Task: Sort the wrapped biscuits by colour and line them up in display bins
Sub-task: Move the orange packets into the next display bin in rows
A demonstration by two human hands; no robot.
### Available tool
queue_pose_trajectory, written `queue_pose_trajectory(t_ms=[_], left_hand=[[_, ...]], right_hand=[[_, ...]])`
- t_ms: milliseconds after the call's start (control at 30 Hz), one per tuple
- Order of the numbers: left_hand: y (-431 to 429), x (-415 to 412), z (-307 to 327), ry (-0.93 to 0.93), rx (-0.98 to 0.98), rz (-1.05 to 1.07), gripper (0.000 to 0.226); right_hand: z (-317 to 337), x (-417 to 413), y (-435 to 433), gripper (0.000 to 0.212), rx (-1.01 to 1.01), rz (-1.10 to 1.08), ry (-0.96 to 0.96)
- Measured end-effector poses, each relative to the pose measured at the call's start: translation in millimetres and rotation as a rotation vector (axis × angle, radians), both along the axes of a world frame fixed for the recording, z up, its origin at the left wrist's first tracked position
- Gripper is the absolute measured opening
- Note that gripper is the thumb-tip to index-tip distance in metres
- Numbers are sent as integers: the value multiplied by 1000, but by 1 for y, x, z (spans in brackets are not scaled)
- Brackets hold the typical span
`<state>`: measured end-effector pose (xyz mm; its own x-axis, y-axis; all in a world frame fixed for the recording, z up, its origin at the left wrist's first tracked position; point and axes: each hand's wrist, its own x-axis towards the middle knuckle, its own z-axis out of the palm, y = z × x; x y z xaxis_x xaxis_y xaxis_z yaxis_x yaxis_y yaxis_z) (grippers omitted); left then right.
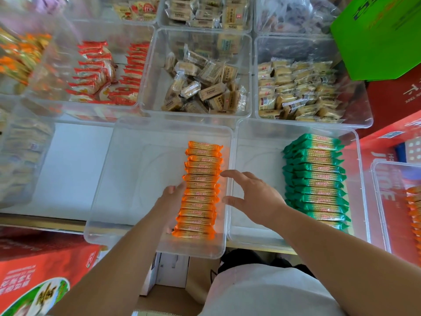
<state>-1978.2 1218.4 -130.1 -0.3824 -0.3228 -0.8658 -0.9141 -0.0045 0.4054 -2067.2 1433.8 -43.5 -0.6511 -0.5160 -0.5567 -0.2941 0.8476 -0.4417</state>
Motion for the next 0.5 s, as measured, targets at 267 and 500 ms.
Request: queue_pose_trajectory(t_ms=[267, 500], left_hand=[[15, 5, 9, 54, 228, 78, 48], [17, 7, 16, 68, 235, 82, 43]], right_hand=[[2, 6, -2, 62, 15, -8, 28], [-1, 3, -1, 62, 10, 11, 47]])
